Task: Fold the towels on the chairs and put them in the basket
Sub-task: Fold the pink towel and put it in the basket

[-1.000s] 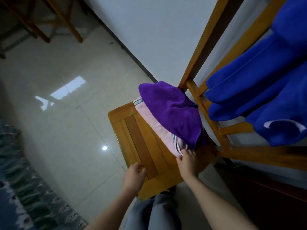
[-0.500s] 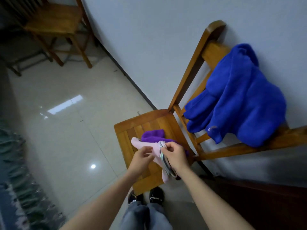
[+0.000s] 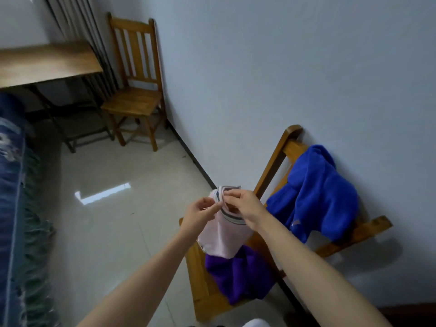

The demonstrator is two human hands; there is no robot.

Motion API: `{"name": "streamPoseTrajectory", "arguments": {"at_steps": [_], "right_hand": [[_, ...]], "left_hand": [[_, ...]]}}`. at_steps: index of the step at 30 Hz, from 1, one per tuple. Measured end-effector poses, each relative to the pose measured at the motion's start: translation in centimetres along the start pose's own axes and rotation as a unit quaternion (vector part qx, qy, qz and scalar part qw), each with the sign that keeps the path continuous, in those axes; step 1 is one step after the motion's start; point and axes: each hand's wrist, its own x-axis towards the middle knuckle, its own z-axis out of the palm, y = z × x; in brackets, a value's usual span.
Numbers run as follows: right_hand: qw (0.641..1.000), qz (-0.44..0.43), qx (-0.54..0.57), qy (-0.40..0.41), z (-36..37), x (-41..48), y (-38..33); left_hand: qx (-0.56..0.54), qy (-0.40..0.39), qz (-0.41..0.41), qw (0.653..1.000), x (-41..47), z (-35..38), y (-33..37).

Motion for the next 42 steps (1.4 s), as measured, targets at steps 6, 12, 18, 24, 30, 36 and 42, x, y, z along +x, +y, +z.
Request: {"name": "streamPoseTrajectory", "arguments": {"at_steps": [6, 12, 18, 24, 30, 36, 42], "right_hand": [[0.996, -0.072, -0.039, -0.035, 0.5, -0.3, -4.7], [0.989, -0.127, -0.060, -0.051, 1.1, 0.1, -7.4], [0.992, -0.130, -0.008, 0.007, 0.7, 0.3, -9.1], [0.990, -0.085, -0.032, 0.105, -3.6, 0.1, -9.3], [0.975, -0.048, -0.025, 0.216, -6.4, -0.1, -8.3], [0.964, -0.032, -0.089, 0.249, -6.6, -0.7, -7.8], [0.925, -0.072, -0.350, 0.131, -3.9, -1.1, -10.5]], "left_hand": [[-0.015, 0.026, 0.042, 0.999, 0.3, -1.7, 3.7], [0.017, 0.046, 0.107, 0.993, 0.3, -2.7, 6.6], [-0.006, 0.074, 0.099, 0.992, 0.3, -4.4, 9.7], [-0.007, 0.133, 0.089, 0.987, 1.1, -9.6, 12.4], [-0.044, 0.205, 0.116, 0.971, 1.8, -13.2, 15.3], [0.044, 0.240, 0.223, 0.944, 1.1, -13.1, 19.1], [0.060, 0.170, 0.293, 0.939, -0.6, -11.7, 22.0]]}}
